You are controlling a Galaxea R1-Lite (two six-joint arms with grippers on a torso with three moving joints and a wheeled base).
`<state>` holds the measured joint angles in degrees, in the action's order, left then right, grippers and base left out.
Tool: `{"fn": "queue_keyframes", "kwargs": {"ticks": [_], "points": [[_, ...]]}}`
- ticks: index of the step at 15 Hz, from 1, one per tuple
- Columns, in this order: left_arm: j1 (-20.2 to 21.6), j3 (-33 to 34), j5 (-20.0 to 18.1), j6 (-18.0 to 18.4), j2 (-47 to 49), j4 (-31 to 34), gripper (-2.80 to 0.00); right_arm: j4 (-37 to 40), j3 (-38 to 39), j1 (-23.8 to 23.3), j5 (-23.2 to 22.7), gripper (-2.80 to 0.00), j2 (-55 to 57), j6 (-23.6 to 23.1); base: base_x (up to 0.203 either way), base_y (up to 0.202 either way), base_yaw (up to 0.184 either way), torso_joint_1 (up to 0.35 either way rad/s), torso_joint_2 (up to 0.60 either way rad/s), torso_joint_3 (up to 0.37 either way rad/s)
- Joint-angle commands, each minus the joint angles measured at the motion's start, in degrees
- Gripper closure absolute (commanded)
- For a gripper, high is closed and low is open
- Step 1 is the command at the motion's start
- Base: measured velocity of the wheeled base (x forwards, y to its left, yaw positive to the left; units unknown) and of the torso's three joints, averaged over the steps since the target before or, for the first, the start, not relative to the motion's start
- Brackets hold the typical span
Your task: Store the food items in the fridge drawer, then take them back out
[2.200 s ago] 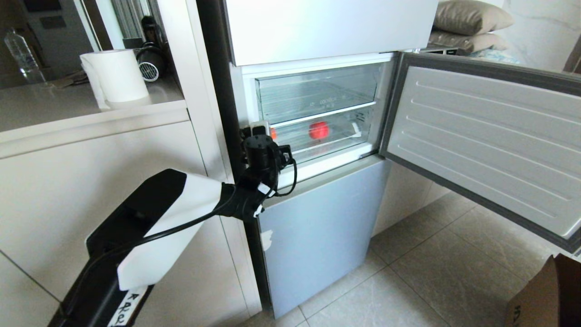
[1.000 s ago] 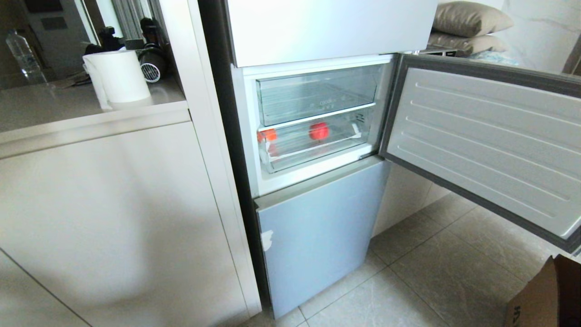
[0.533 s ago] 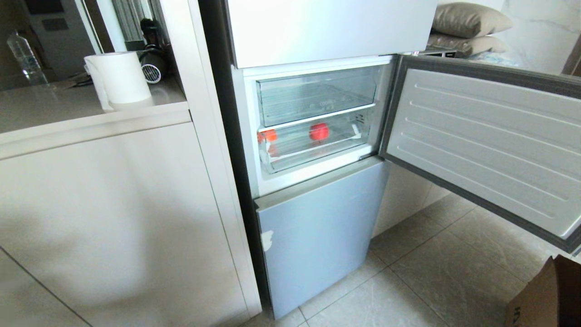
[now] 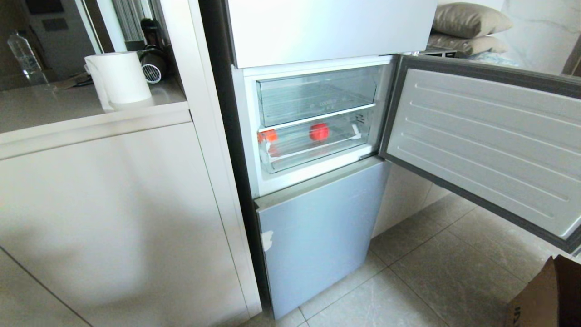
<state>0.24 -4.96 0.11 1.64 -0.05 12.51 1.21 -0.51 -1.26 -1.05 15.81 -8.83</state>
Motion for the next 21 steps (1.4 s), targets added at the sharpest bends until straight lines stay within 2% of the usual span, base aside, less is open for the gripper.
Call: {"fn": "queue_keyframes", "kwargs": {"ticks": [1, 2, 4, 7, 8, 9, 11, 12, 14, 15, 17, 21], "points": [[0.0, 0.0, 0.0, -0.1, 0.0, 0.3, 0.00, 0.4, -2.0, -0.6, 0.4, 0.00, 0.0, 0.5, 0.000, 0.000, 0.000, 0.000, 0.00, 0.000], [0.0, 0.0, 0.0, -0.1, 0.0, 0.3, 0.00, 0.5, -4.7, -0.6, 0.8, 0.00, 2.3, 1.5, 0.000, 0.000, 0.000, 0.000, 0.00, 0.000], [0.0, 0.0, 0.0, -0.1, 0.0, 0.3, 0.00, 0.5, -12.8, -0.9, 2.8, 0.00, 10.1, 7.2, 0.000, 0.000, 0.000, 0.000, 0.00, 0.000], [0.0, 0.0, 0.1, -0.1, 0.0, 0.3, 0.00, 0.2, -25.8, -1.2, 10.9, 0.00, 21.0, 21.2, 0.000, 0.000, 0.000, 0.000, 0.00, 0.000], [0.0, 0.0, 0.0, -0.1, 0.0, 0.3, 0.00, 0.1, -28.2, -3.0, 12.2, 0.00, 22.6, 23.6, 0.000, 0.000, 0.000, 0.000, 0.00, 0.000], [0.0, 0.0, 0.0, -0.1, 0.0, 0.3, 0.00, -0.3, -28.9, -7.1, 12.3, 0.00, 23.8, 24.2, 0.000, 0.000, 0.000, 0.000, 0.00, 0.000], [0.0, 0.0, 0.0, -0.1, 0.0, 0.3, 0.00, -3.7, -30.4, -19.6, 8.9, 0.00, 28.9, 24.7, 0.000, 0.000, 0.000, 0.000, 0.00, 0.000], [0.0, 0.0, 0.0, -0.1, 0.0, 0.3, 0.00, -6.6, -31.2, -27.1, 5.5, 0.00, 32.4, 24.9, 0.000, 0.000, 0.000, 0.000, 0.00, 0.000], [0.0, 0.0, 0.0, -0.1, 0.0, 0.3, 0.00, -12.1, -33.0, -40.5, -3.4, 0.00, 41.0, 24.8, 0.000, 0.000, 0.000, 0.000, 0.00, 0.000], [0.0, 0.0, 0.0, -0.1, 0.0, 0.3, 0.00, -14.3, -34.3, -45.3, -8.2, 0.00, 46.2, 24.7, 0.000, 0.000, 0.000, 0.000, 0.00, 0.000], [0.0, 0.0, 0.1, -0.1, 0.0, 0.3, 0.00, -17.7, -37.0, -49.9, -13.3, 0.00, 54.1, 24.6, 0.000, 0.000, 0.000, 0.000, 0.00, 0.000], [0.0, 0.0, 0.1, -0.1, 0.0, 0.3, 0.00, -33.4, -38.6, -54.7, -16.1, 0.00, 65.5, 24.5, 0.000, 0.000, 0.000, 0.000, 0.00, 0.000]]}}
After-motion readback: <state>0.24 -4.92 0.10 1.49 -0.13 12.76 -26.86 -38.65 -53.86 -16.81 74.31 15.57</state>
